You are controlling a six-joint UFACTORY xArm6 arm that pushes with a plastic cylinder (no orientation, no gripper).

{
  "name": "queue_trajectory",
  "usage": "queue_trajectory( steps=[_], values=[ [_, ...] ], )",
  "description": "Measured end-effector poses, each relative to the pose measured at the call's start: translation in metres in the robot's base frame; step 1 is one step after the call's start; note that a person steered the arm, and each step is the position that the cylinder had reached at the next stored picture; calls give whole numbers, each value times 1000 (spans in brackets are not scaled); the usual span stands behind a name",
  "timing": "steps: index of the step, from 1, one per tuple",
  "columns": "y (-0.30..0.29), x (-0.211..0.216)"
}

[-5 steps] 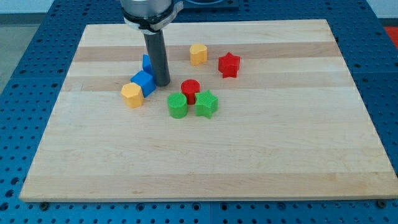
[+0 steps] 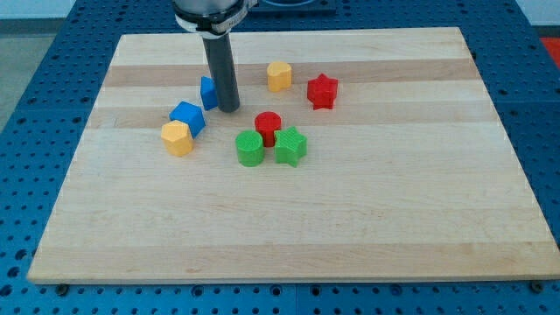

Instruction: Push the blue triangle into the blue cube

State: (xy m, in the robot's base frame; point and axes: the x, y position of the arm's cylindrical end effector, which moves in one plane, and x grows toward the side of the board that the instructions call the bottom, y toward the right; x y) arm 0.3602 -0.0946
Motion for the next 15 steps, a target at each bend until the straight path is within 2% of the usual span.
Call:
queue_trajectory(
  steps=[4, 5, 8, 11, 13, 15],
  values=[
    [-5, -66],
    [-11, -68],
    [-10, -57],
    [-47, -46],
    [-47, -43],
    [-47, -22]
  ],
)
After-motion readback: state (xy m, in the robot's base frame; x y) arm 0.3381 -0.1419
